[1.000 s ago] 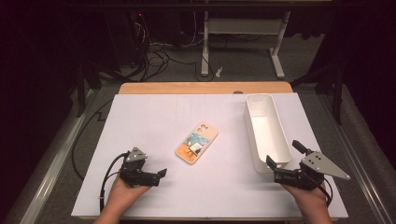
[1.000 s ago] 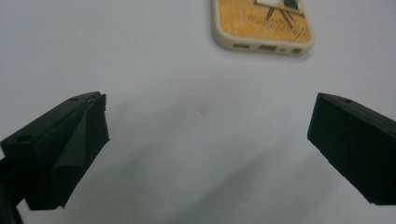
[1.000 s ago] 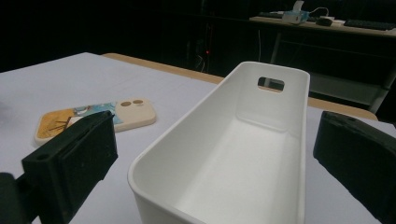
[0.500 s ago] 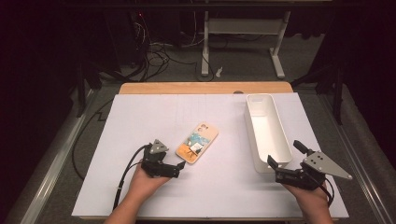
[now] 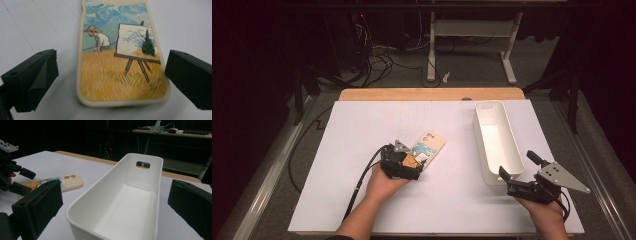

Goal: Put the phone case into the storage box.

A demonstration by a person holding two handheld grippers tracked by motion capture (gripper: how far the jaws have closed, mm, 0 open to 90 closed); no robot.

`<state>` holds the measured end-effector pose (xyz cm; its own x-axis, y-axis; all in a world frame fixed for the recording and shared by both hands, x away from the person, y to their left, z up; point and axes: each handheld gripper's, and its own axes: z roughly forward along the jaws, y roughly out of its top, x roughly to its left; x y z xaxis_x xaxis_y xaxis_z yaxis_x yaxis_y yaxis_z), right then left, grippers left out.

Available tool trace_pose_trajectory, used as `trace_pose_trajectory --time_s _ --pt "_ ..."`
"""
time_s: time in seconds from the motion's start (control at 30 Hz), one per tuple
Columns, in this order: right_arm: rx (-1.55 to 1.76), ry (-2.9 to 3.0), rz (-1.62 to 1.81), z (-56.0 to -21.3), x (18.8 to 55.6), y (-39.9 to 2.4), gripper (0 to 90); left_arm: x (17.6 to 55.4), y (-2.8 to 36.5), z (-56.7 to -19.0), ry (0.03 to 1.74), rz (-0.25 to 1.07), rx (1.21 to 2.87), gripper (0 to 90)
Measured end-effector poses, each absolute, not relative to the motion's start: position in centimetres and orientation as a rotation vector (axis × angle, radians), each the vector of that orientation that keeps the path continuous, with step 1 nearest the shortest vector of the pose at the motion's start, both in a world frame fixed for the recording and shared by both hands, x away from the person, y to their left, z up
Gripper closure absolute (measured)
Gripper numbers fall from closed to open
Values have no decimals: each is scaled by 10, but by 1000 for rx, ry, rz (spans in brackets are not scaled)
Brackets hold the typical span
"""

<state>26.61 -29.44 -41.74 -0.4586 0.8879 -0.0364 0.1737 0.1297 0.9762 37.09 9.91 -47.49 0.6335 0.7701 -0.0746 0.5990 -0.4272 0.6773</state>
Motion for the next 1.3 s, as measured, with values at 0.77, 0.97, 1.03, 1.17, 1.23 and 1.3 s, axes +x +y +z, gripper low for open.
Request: trace_pose_trajectory --time_s 0.77,0.97,1.03,1.17,1.23,1.3 --pt "1039 1737 1384 -416 265 -298 2 404 72 -449 1069 260 2236 3" --pt "1038 1735 1383 -416 265 -299 2 410 66 -466 1097 223 2297 3" --pt "1040 1734 1383 -416 265 -299 2 409 64 -469 1096 228 2310 3" --pt "1043 1732 1382 -416 265 -300 2 408 60 -471 1089 269 2330 3" --pt "1041 1730 1383 -416 265 -300 2 408 60 -472 1082 279 2342 3" --pt "1042 1729 1384 -415 265 -300 2 407 59 -472 1080 270 2342 7"
